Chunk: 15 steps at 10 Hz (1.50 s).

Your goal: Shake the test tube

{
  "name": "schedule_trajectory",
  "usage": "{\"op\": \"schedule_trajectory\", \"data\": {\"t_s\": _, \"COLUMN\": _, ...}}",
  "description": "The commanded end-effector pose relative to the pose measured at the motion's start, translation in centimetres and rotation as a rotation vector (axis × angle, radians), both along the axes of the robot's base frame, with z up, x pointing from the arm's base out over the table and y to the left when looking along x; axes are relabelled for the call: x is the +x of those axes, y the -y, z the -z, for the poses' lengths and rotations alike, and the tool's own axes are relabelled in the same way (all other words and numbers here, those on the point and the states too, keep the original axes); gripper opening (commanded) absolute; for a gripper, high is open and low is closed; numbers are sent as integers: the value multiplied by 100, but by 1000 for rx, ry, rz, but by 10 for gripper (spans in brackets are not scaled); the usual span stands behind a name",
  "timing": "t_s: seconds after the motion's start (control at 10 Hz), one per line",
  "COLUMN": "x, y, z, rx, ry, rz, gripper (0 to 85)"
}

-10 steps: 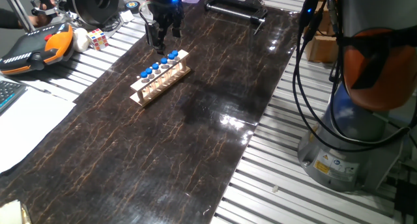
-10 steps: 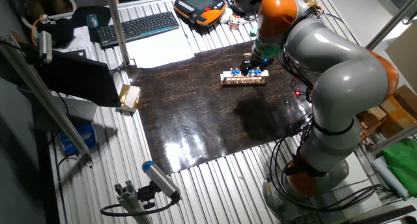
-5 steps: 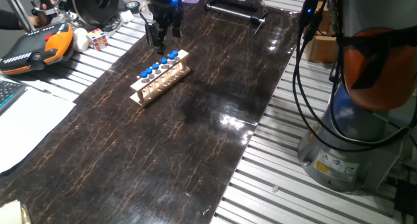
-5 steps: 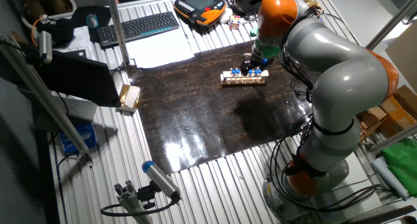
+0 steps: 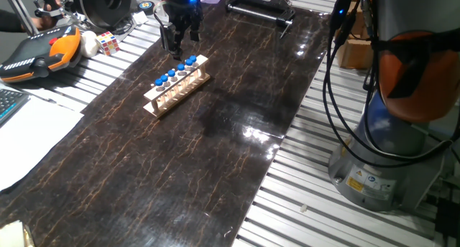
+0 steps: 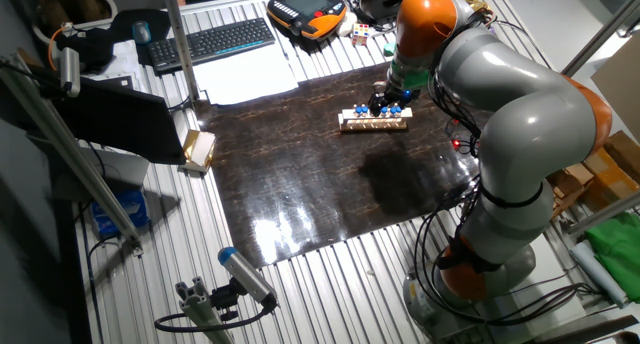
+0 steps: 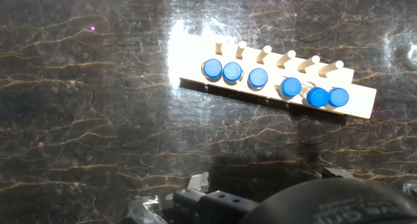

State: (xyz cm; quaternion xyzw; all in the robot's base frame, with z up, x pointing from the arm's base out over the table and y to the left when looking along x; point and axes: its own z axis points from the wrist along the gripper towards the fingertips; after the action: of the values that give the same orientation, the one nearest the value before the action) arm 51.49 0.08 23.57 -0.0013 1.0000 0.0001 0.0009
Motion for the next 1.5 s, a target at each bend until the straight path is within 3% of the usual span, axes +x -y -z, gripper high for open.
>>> {"op": "schedule_trajectory", "data": {"t_s": 0.0, "x": 1, "y": 1, "z": -3, "rx": -125, "ry": -204, "rz": -154, "gripper": 7}}
{"op": "schedule_trajectory", "data": {"t_s": 1.4, "x": 1, "y": -1, "z": -2, "rx": -121, "ry": -209, "rz": -187, "gripper": 7}}
